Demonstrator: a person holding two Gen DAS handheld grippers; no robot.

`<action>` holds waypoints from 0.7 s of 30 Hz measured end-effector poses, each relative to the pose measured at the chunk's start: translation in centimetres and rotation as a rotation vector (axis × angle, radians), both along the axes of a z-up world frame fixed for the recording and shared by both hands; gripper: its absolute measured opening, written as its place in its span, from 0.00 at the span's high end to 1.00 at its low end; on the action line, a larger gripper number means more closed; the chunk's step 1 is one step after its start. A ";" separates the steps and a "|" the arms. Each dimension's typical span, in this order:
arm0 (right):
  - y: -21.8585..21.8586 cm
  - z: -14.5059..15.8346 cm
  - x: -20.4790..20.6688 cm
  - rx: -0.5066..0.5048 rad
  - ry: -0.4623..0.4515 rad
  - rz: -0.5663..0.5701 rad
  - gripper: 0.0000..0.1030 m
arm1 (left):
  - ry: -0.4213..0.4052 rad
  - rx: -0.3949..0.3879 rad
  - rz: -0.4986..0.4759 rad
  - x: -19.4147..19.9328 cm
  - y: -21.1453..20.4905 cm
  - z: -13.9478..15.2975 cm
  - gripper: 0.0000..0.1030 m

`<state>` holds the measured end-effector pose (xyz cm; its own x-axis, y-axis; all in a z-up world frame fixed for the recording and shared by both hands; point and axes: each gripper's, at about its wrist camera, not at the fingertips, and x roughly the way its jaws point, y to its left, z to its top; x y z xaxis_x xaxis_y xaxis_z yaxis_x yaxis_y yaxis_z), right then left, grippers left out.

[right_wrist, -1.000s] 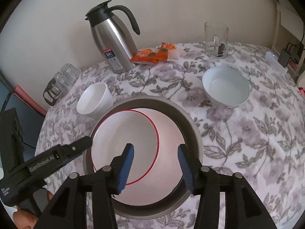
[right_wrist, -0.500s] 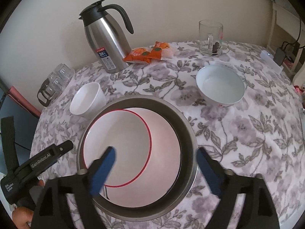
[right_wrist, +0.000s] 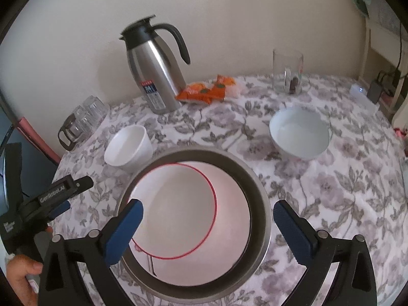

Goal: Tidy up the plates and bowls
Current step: 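Open the right tool and withdraw it from the bowl, then move the left tool to the square white MAX bowl rim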

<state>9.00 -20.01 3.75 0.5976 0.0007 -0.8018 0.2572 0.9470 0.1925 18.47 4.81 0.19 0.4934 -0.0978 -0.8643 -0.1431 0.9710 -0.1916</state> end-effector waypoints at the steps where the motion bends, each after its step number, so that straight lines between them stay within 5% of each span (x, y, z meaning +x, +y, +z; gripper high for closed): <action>1: 0.1 0.2 0.0 -0.012 -0.008 -0.007 0.00 | -0.003 -0.008 0.010 0.2 0.3 0.0 0.10; 11: 1.4 2.3 0.1 -0.062 -0.094 -0.027 0.00 | -0.051 -0.060 0.086 1.7 3.2 0.2 0.02; 21: 5.2 3.2 2.2 0.023 -0.139 0.065 0.00 | -0.064 -0.084 0.085 3.0 5.8 0.2 0.02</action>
<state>11.24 -14.76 6.97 0.7008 0.0606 -0.7108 0.1644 0.9559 0.2435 21.48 10.58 0.40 0.5568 -0.1240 -0.8214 -0.2094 0.9359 -0.2832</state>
